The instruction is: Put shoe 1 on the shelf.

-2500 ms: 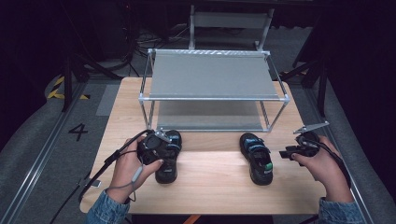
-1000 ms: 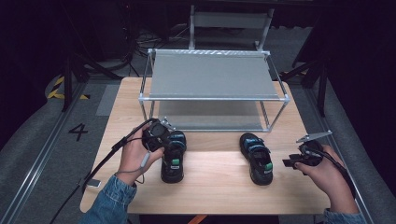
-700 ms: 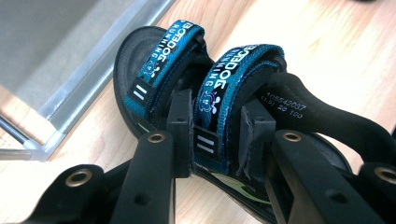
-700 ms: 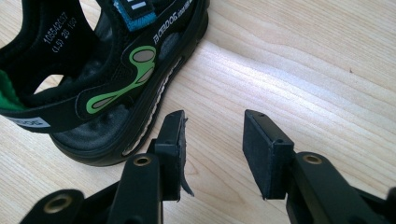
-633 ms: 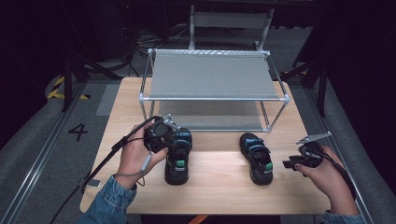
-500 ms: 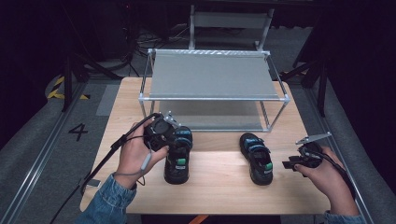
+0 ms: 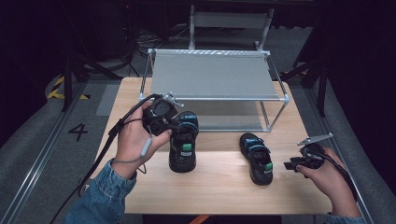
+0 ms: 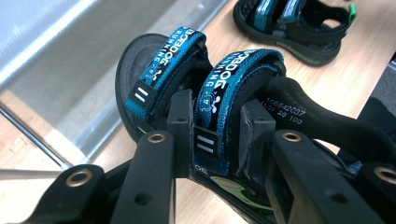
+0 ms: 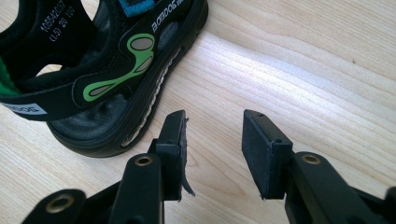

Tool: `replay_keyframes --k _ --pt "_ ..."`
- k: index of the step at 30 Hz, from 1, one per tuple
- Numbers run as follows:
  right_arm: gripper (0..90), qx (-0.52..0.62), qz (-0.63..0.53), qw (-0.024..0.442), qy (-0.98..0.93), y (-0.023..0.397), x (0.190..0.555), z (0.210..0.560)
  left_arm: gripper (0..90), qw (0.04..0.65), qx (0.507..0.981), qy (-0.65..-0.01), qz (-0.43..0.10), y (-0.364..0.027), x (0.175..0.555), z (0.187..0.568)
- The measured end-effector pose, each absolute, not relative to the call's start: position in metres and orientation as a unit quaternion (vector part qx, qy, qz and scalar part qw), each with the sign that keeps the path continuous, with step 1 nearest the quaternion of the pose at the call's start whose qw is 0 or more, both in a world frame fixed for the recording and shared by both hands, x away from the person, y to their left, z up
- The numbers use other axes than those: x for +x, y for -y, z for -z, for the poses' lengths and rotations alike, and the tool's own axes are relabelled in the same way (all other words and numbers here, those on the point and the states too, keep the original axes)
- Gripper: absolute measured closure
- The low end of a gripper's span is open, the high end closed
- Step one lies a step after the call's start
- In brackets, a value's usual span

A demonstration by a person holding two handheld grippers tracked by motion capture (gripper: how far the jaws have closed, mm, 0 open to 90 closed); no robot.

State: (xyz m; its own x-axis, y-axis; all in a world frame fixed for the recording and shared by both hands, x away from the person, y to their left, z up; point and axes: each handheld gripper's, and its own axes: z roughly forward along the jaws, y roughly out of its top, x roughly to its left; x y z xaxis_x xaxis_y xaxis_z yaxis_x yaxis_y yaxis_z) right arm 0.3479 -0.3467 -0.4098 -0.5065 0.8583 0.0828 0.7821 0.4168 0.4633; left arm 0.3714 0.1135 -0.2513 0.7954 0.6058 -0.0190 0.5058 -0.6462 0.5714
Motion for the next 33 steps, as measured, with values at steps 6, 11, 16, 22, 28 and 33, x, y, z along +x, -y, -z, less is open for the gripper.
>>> replay_keyframes --k 6,11,16,22,28,33 --pt "61.3 0.491 -0.227 0.084 -0.837 0.35 0.347 0.41 71.1 0.286 0.903 -0.306 -0.094 -0.108 0.379 0.238" --pt "61.4 0.494 -0.227 0.083 -0.835 0.353 0.344 0.411 70.9 0.298 0.9 -0.302 -0.095 -0.105 0.386 0.231" --pt "61.5 0.5 -0.227 0.082 -0.831 0.357 0.341 0.414 71.0 0.315 0.894 -0.306 -0.09 -0.103 0.395 0.225" --pt "61.6 0.505 -0.228 0.086 -0.828 0.364 0.34 0.41 70.9 0.32 0.891 -0.306 -0.102 -0.097 0.404 0.213" --pt "61.8 0.502 -0.234 0.094 -0.827 0.367 0.342 0.404 71.0 0.33 0.884 -0.312 -0.107 -0.091 0.417 0.203" --pt "61.9 0.502 -0.239 0.092 -0.826 0.371 0.342 0.404 70.9 0.339 0.878 -0.314 -0.122 -0.084 0.431 0.197"
